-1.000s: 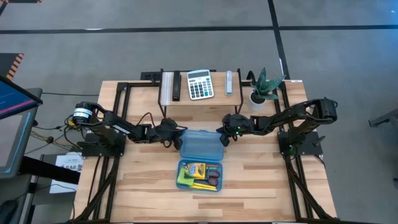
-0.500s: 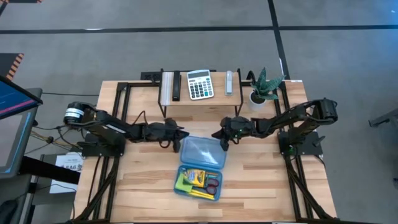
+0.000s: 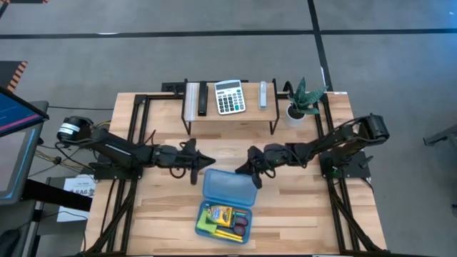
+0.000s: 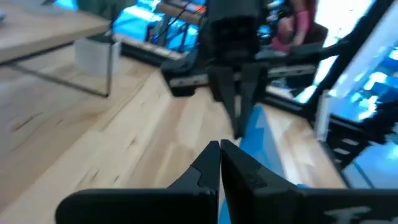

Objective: Pack school essentials
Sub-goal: Close the blue supply box

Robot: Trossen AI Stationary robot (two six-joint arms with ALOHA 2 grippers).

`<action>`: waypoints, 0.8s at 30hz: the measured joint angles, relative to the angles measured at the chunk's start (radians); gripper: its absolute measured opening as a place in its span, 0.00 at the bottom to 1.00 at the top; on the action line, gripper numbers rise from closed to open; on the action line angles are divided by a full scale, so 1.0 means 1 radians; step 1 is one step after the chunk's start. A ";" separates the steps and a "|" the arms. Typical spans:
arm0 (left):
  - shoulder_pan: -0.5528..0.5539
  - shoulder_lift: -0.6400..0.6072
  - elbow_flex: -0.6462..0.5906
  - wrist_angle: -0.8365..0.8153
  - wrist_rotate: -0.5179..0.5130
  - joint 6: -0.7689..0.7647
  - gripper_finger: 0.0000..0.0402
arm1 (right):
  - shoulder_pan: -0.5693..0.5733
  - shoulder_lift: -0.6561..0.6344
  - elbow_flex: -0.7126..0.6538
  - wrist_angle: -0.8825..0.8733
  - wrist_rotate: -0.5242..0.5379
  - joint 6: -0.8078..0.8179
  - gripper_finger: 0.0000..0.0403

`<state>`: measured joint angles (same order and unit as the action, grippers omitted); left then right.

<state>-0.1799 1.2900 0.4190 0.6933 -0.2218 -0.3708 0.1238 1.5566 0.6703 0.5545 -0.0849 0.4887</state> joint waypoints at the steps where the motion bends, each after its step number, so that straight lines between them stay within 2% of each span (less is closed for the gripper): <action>1: -0.015 -0.014 0.000 0.000 -0.001 0.011 0.00 | 0.006 0.000 0.003 -0.001 0.000 -0.001 0.02; 6: -0.113 -0.073 0.000 0.002 0.003 0.062 0.00 | 0.014 0.000 0.011 -0.027 0.000 0.000 0.02; 10: -0.226 -0.061 0.005 -0.033 0.004 0.087 0.00 | 0.007 0.000 0.011 -0.027 0.000 0.000 0.02; 15: -0.349 0.054 0.083 -0.149 -0.071 0.017 0.00 | 0.005 0.000 0.011 -0.026 0.000 0.001 0.02; 19: -0.417 0.189 0.191 -0.212 -0.044 -0.019 0.00 | 0.007 0.000 0.011 -0.024 0.000 0.006 0.02; 24: -0.462 0.351 0.360 -0.415 -0.018 -0.042 0.00 | 0.007 0.000 0.011 -0.025 0.001 0.007 0.02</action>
<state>-0.6419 1.6412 0.7786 0.2780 -0.2401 -0.4128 0.1307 1.5570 0.6815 0.5299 -0.0843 0.4961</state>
